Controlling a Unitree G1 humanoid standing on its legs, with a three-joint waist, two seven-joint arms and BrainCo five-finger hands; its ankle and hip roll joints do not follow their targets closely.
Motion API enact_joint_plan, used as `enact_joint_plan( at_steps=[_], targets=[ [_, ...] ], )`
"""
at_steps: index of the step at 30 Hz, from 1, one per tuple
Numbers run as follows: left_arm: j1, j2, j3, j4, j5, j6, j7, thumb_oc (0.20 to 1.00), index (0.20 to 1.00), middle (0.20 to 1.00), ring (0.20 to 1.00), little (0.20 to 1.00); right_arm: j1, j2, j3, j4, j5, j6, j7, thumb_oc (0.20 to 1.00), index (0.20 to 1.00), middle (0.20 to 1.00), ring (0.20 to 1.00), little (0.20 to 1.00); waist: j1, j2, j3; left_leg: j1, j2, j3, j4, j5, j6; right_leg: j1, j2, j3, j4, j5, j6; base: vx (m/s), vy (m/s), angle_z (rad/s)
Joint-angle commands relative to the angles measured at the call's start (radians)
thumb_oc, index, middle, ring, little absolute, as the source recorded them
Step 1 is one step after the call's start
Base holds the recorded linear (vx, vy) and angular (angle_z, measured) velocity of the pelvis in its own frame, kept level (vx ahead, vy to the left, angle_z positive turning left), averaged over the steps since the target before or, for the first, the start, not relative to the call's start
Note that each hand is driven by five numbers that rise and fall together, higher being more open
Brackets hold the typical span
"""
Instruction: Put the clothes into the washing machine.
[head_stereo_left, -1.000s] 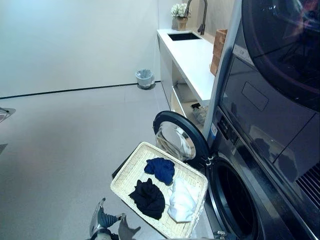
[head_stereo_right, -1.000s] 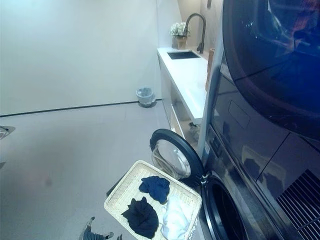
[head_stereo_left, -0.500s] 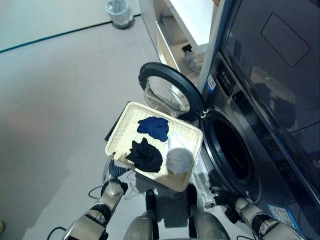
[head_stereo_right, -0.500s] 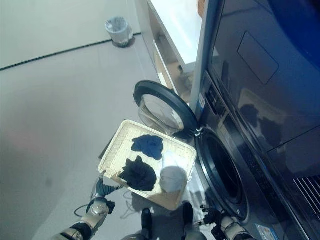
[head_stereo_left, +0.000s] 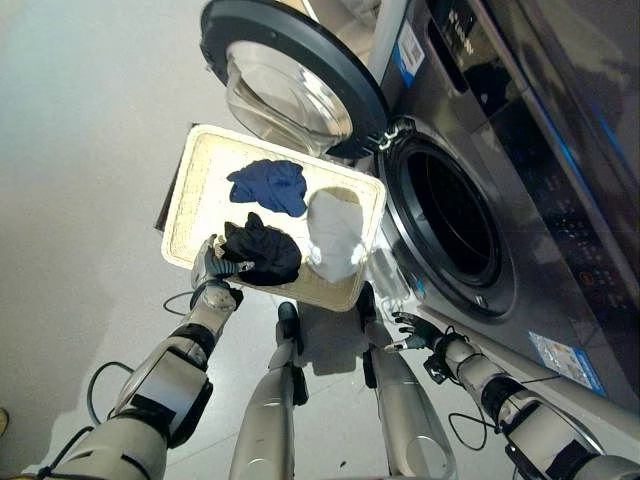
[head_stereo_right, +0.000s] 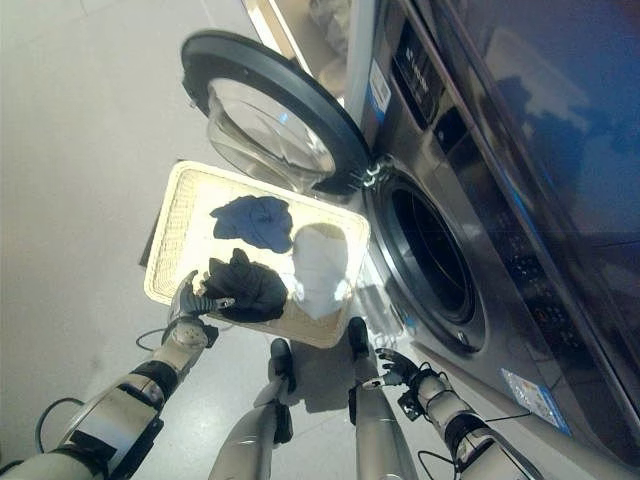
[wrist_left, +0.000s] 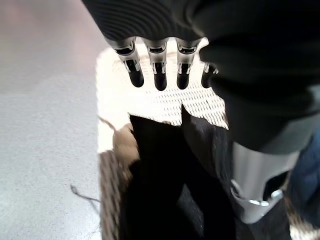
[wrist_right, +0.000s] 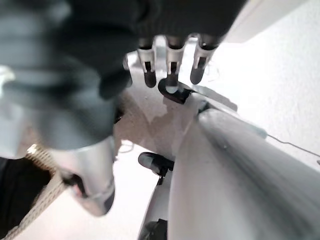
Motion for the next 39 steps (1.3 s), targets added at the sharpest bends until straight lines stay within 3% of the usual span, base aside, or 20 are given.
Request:
enact_joint_plan(
  at_steps=[1, 9, 18, 20, 21, 22, 26, 27, 35, 36, 39],
  targets=[
    [-0.047, 0.055, -0.001, 0.058, -0.026, 0.026, -0.011, 1.000, 1.000, 1.000, 1.000, 1.000, -0.006, -0.009, 0.046, -0.043, 0.070, -0.020, -0.019, 1.000, 1.000, 1.000, 1.000, 1.000, -0.016, -0.041, -0.012, -0.121, -0.106, 0.017, 0.210, -0.122, 0.027, -0.090, 0.043, 0.009, 0.025, -0.003, 0.022, 0.00, 0.000, 0.00],
    [-0.116, 0.064, -0.035, 0.086, -0.010, 0.080, -0.041, 1.000, 1.000, 1.000, 1.000, 1.000, -0.021, -0.029, 0.044, -0.083, 0.147, -0.040, -0.028, 1.000, 1.000, 1.000, 1.000, 1.000, -0.040, -0.050, -0.012, -0.224, -0.100, 0.023, 0.267, -0.129, 0.019, -0.186, 0.043, 0.009, 0.050, 0.009, 0.021, 0.00, 0.017, -0.04],
    [-0.204, 0.069, -0.097, 0.124, 0.113, 0.259, -0.229, 1.000, 1.000, 1.000, 1.000, 1.000, -0.031, -0.040, 0.066, -0.147, 0.191, -0.052, -0.033, 1.000, 1.000, 1.000, 1.000, 1.000, -0.062, -0.089, -0.012, -0.339, -0.087, 0.010, 0.328, -0.148, 0.020, -0.296, 0.050, 0.000, 0.086, 0.015, 0.025, 0.00, -0.011, 0.01],
    [-0.217, 0.064, -0.133, 0.125, 0.116, 0.255, -0.276, 0.297, 0.297, 0.297, 0.297, 0.297, -0.036, -0.044, 0.074, -0.156, 0.198, -0.058, -0.024, 1.000, 1.000, 1.000, 1.000, 1.000, -0.068, -0.101, -0.012, -0.355, -0.085, 0.005, 0.329, -0.151, 0.021, -0.314, 0.055, 0.001, 0.090, 0.019, 0.027, 0.00, -0.011, -0.02],
    [-0.220, 0.063, -0.135, 0.124, 0.109, 0.251, -0.281, 0.231, 0.231, 0.231, 0.231, 0.231, -0.036, -0.045, 0.076, -0.157, 0.200, -0.060, -0.022, 1.000, 1.000, 1.000, 1.000, 1.000, -0.069, -0.103, -0.012, -0.356, -0.085, 0.005, 0.328, -0.150, 0.022, -0.315, 0.057, 0.001, 0.090, 0.019, 0.027, 0.00, -0.030, -0.06],
    [-0.223, 0.063, -0.136, 0.123, 0.097, 0.243, -0.287, 0.200, 0.200, 0.200, 0.200, 0.200, -0.036, -0.046, 0.078, -0.157, 0.205, -0.064, -0.019, 1.000, 1.000, 1.000, 1.000, 1.000, -0.070, -0.105, -0.012, -0.357, -0.084, 0.006, 0.326, -0.150, 0.022, -0.316, 0.058, 0.001, 0.089, 0.020, 0.027, 0.00, -0.030, -0.07],
    [-0.233, 0.059, -0.136, 0.123, 0.075, 0.228, -0.289, 0.200, 0.200, 0.200, 0.200, 0.200, -0.036, -0.049, 0.081, -0.160, 0.211, -0.076, -0.012, 1.000, 1.000, 1.000, 1.000, 1.000, -0.073, -0.111, -0.012, -0.358, -0.084, 0.005, 0.320, -0.148, 0.022, -0.319, 0.063, 0.002, 0.088, 0.020, 0.027, 0.00, -0.017, -0.03],
    [-0.234, 0.046, -0.155, 0.113, 0.113, 0.194, -0.273, 0.200, 0.200, 0.200, 0.200, 0.200, -0.028, -0.052, 0.085, -0.188, 0.221, -0.106, -0.012, 1.000, 1.000, 1.000, 1.000, 1.000, -0.076, -0.111, -0.012, -0.357, -0.089, -0.005, 0.310, -0.142, 0.018, -0.320, 0.071, 0.007, 0.091, 0.017, 0.025, -0.01, -0.039, -0.07],
    [-0.204, 0.044, -0.203, 0.076, 0.134, 0.184, -0.222, 0.200, 0.200, 0.200, 0.200, 0.200, -0.019, -0.066, 0.073, -0.270, 0.314, -0.130, 0.007, 1.000, 1.000, 1.000, 1.000, 1.000, -0.067, -0.104, -0.012, -0.312, -0.091, -0.012, 0.273, -0.120, 0.008, -0.279, 0.069, -0.007, 0.083, 0.013, 0.022, -0.02, -0.032, -0.01],
    [-0.188, 0.045, -0.196, 0.068, 0.093, 0.148, -0.202, 0.200, 0.200, 0.200, 0.200, 0.200, -0.017, -0.066, 0.067, -0.308, 0.328, -0.141, -0.002, 1.000, 1.000, 1.000, 1.000, 1.000, -0.060, -0.101, -0.012, -0.283, -0.089, -0.011, 0.250, -0.107, 0.003, -0.250, 0.071, -0.015, 0.076, 0.009, 0.019, -0.03, -0.043, -0.01],
    [-0.167, 0.044, -0.183, 0.050, 0.065, 0.118, -0.184, 0.200, 0.200, 0.200, 0.200, 0.200, -0.019, -0.072, 0.061, -0.352, 0.337, -0.150, -0.018, 1.000, 1.000, 1.000, 1.000, 1.000, -0.049, -0.093, -0.012, -0.249, -0.085, -0.019, 0.220, -0.087, -0.003, -0.219, 0.072, -0.023, 0.076, 0.001, 0.016, -0.03, -0.068, 0.00]
  ],
)
